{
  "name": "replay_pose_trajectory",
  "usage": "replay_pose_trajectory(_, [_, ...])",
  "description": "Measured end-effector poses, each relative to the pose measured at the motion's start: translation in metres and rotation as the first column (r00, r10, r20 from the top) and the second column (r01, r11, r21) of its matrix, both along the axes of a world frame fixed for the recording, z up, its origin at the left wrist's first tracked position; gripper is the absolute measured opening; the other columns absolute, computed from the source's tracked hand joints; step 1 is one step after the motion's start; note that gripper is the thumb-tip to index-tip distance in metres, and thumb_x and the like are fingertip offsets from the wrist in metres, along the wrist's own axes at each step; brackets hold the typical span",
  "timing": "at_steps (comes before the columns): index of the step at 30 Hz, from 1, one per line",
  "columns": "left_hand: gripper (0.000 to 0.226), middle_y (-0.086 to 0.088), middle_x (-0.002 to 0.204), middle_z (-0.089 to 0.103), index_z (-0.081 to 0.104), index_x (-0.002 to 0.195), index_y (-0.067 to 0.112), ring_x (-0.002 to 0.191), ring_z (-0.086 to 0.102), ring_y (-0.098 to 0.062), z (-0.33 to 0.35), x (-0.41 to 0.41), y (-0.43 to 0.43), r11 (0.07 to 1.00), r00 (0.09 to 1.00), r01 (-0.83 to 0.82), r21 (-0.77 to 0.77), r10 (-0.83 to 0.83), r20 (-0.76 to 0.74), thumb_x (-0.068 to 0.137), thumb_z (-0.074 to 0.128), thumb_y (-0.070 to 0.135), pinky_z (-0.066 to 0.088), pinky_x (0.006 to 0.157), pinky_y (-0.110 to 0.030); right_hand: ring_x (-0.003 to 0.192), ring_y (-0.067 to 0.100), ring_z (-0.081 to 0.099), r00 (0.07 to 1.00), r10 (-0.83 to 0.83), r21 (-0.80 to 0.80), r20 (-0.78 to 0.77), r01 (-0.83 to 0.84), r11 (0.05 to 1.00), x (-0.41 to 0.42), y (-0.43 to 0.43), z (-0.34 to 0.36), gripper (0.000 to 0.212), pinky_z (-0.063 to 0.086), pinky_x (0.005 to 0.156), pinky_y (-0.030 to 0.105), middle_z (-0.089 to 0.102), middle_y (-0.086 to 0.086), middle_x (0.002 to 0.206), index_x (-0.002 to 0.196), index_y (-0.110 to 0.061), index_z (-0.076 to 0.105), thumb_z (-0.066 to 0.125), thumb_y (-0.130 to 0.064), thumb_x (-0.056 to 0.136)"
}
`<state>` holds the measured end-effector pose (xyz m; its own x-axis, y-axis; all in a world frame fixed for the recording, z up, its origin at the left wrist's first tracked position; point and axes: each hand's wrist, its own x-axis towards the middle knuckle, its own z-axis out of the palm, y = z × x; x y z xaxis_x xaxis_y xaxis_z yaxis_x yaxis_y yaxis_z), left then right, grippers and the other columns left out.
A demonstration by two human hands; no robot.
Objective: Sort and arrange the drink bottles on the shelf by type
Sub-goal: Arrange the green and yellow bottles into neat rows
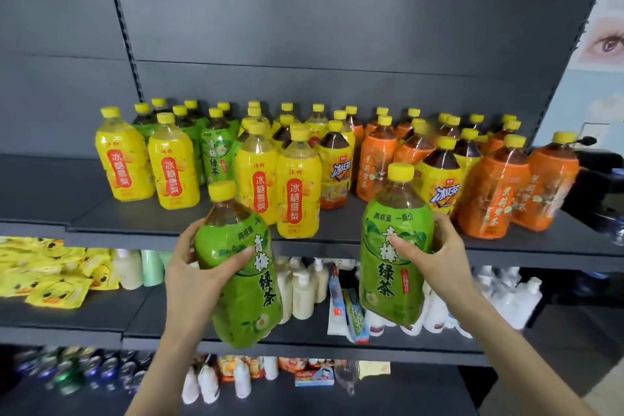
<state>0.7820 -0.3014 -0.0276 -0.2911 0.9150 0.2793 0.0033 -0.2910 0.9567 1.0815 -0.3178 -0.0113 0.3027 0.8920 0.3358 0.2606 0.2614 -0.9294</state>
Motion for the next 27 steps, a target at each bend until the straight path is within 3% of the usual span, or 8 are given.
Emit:
replay_pose_trajectory(4, [0.063, 0.009, 0.101, 0.065, 0.055, 0.112, 0.034, 0.080, 0.064, 0.004, 0.000, -0.020, -0.016, 0.997, 0.997, -0.074, 0.009, 0.074, -0.012, 0.061, 0.084, 0.012, 0.052, 0.070, -0.022, 0.090, 0.005, 0.066, 0.999, 0.044, -0.027, 0.004, -0.044, 0.999, -0.010, -0.001, -0.006, 0.066, 0.053, 0.076, 0.028, 0.066, -0.006, 0.106, 0.112, -0.028, 0.052, 0.080, -0.039, 0.054])
replay_pose_trajectory(8, [0.059, 0.010, 0.101, 0.065, 0.056, 0.100, 0.044, 0.081, 0.065, 0.001, -0.004, -0.043, -0.017, 0.994, 0.994, -0.101, 0.036, 0.102, -0.031, 0.062, 0.084, 0.008, 0.057, 0.067, -0.022, 0.084, 0.000, 0.066, 0.999, 0.048, -0.058, -0.006, -0.048, 0.997, -0.026, -0.001, -0.015, 0.060, 0.051, 0.066, 0.018, 0.066, -0.009, 0.103, 0.106, -0.033, 0.052, 0.079, -0.038, 0.053])
replay_pose_trajectory(12, [0.059, 0.011, 0.099, 0.064, 0.055, 0.097, 0.044, 0.076, 0.064, 0.005, -0.003, -0.070, -0.001, 0.992, 0.995, -0.099, 0.081, 0.101, -0.025, 0.063, 0.083, 0.003, 0.053, 0.062, -0.013, 0.087, 0.003, 0.066, 0.999, 0.052, -0.064, 0.016, -0.051, 0.997, -0.057, 0.011, -0.016, 0.071, 0.051, 0.069, 0.021, 0.066, -0.007, 0.103, 0.116, -0.024, 0.051, 0.080, -0.038, 0.053])
replay_pose_trajectory(14, [0.060, 0.009, 0.099, 0.064, 0.055, 0.097, 0.043, 0.076, 0.064, 0.005, -0.002, -0.090, 0.011, 0.992, 0.996, -0.086, 0.094, 0.089, -0.027, 0.063, 0.083, 0.003, 0.052, 0.060, -0.012, 0.084, 0.000, 0.066, 0.999, 0.052, -0.056, 0.010, -0.051, 0.997, -0.080, 0.022, -0.015, 0.071, 0.052, 0.064, 0.018, 0.066, -0.007, 0.102, 0.117, -0.022, 0.051, 0.080, -0.036, 0.053])
replay_pose_trajectory(19, [0.073, 0.005, 0.108, 0.065, 0.056, 0.113, 0.034, 0.092, 0.064, -0.007, 0.001, -0.170, 0.044, 0.995, 0.997, -0.031, 0.094, 0.037, -0.063, 0.049, 0.088, 0.022, 0.054, 0.073, -0.025, 0.079, -0.004, 0.065, 0.998, 0.059, -0.024, -0.033, -0.060, 0.998, -0.161, 0.056, -0.017, 0.059, 0.050, 0.059, 0.011, 0.066, -0.004, 0.103, 0.115, -0.018, 0.051, 0.082, -0.018, 0.065])
replay_pose_trajectory(21, [0.080, 0.003, 0.110, 0.064, 0.056, 0.114, 0.036, 0.096, 0.064, -0.010, 0.004, -0.203, 0.058, 0.995, 0.995, -0.023, 0.093, 0.032, -0.090, 0.044, 0.094, 0.024, 0.054, 0.077, -0.032, 0.081, -0.003, 0.066, 0.997, 0.070, -0.014, -0.043, -0.071, 0.997, -0.197, 0.069, -0.017, 0.058, 0.051, 0.060, 0.012, 0.066, -0.004, 0.104, 0.114, -0.021, 0.052, 0.082, -0.021, 0.063])
replay_pose_trajectory(24, [0.071, 0.005, 0.107, 0.064, 0.055, 0.109, 0.040, 0.088, 0.064, -0.001, 0.010, -0.248, 0.078, 0.993, 0.996, -0.027, 0.111, 0.036, -0.081, 0.048, 0.088, 0.021, 0.054, 0.071, -0.023, 0.084, 0.001, 0.067, 0.994, 0.083, -0.017, -0.066, -0.084, 0.996, -0.247, 0.086, -0.019, 0.061, 0.054, 0.063, 0.016, 0.066, -0.005, 0.104, 0.110, -0.027, 0.052, 0.081, -0.030, 0.056])
replay_pose_trajectory(27, [0.066, 0.005, 0.106, 0.064, 0.056, 0.107, 0.041, 0.092, 0.063, -0.007, 0.014, -0.282, 0.095, 0.994, 0.997, -0.044, 0.105, 0.050, -0.056, 0.048, 0.082, 0.024, 0.052, 0.075, -0.028, 0.080, -0.006, 0.065, 0.992, 0.090, -0.020, -0.087, -0.092, 0.996, -0.287, 0.105, -0.023, 0.054, 0.051, 0.060, 0.012, 0.065, -0.006, 0.103, 0.104, -0.032, 0.051, 0.081, -0.021, 0.061])
